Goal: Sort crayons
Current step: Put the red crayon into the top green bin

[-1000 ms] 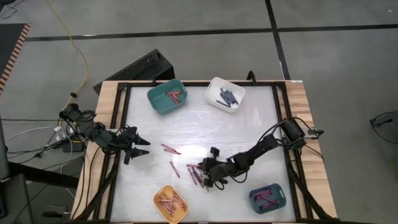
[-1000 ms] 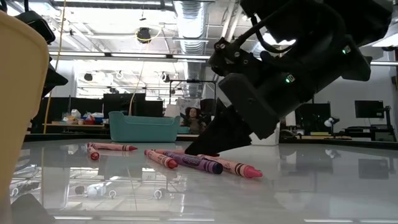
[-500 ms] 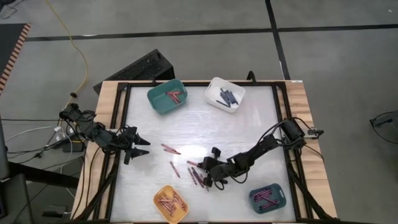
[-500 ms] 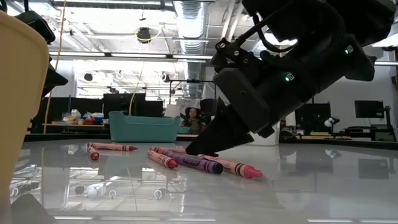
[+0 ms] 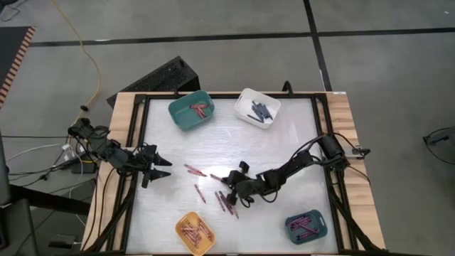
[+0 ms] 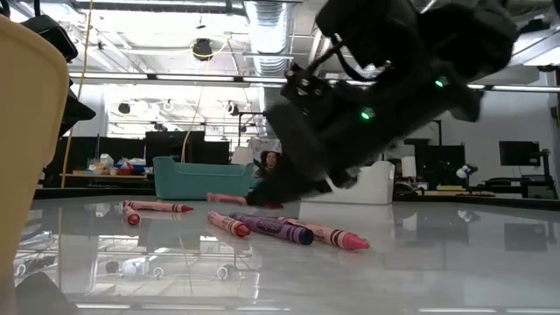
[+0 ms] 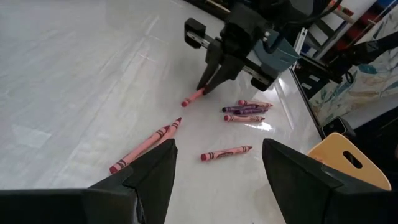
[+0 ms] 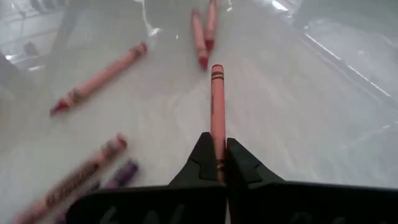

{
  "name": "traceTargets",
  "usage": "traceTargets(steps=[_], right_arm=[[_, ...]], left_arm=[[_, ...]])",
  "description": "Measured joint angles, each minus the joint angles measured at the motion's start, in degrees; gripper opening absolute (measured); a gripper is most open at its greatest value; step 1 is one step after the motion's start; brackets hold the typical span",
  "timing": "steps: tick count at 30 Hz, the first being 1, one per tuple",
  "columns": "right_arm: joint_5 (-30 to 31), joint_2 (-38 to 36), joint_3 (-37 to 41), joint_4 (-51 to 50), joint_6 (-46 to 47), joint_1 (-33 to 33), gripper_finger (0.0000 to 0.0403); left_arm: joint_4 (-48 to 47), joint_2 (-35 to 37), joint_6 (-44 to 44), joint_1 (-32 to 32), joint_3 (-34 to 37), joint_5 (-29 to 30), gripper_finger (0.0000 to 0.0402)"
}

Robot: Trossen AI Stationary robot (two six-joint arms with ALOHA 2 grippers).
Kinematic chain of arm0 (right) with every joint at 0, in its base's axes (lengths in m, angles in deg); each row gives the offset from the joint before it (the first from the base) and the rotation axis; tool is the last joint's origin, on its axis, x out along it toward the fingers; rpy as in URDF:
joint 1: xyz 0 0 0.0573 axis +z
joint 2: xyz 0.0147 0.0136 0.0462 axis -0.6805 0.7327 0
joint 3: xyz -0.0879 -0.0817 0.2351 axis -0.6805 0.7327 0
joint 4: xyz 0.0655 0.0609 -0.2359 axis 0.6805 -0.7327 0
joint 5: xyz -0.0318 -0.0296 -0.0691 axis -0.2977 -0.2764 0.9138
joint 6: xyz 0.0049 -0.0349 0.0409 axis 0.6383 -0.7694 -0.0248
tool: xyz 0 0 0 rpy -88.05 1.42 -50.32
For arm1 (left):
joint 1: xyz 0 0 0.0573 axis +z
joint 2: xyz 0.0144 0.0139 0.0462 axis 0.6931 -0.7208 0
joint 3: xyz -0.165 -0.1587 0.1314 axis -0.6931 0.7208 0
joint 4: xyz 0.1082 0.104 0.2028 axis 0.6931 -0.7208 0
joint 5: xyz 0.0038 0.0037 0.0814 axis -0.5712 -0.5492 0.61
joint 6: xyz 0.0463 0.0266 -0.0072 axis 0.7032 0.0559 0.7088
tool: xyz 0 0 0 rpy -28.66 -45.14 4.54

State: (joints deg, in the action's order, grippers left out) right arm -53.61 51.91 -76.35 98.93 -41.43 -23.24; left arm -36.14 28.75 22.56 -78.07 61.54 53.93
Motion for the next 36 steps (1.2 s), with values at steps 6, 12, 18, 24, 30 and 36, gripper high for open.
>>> traceTargets(steps=[6, 12, 18, 24, 30, 36], right_arm=[[-3.4, 0.0, -3.8, 0.0, -4.4, -3.2, 0.0005], [-5.3, 0.0, -8.7, -0.3, -10.7, -6.3, 0.0005], [-9.0, -0.1, -13.6, -1.0, -15.1, -10.3, 0.0005], [-9.0, -0.2, -18.3, -2.3, -18.6, -14.6, 0.0005], [-9.0, -0.2, -20.9, -2.3, -19.5, -19.1, 0.0005], [-8.9, -0.2, -21.8, -2.2, -17.4, -23.5, 0.0005]], left_arm=[[0.0, 0.0, 0.0, 0.0, 0.0, 0.0, 0.0228], [0.0, 0.0, 0.0, 0.0, 0.0, 0.0, 0.0228], [0.0, 0.0, 0.0, 0.0, 0.0, 0.0, 0.0228], [0.0, 0.0, 0.0, 0.0, 0.0, 0.0, 0.0228], [0.0, 0.0, 0.0, 0.0, 0.0, 0.0, 0.0228], [0.0, 0.0, 0.0, 0.0, 0.0, 0.0, 0.0228]])
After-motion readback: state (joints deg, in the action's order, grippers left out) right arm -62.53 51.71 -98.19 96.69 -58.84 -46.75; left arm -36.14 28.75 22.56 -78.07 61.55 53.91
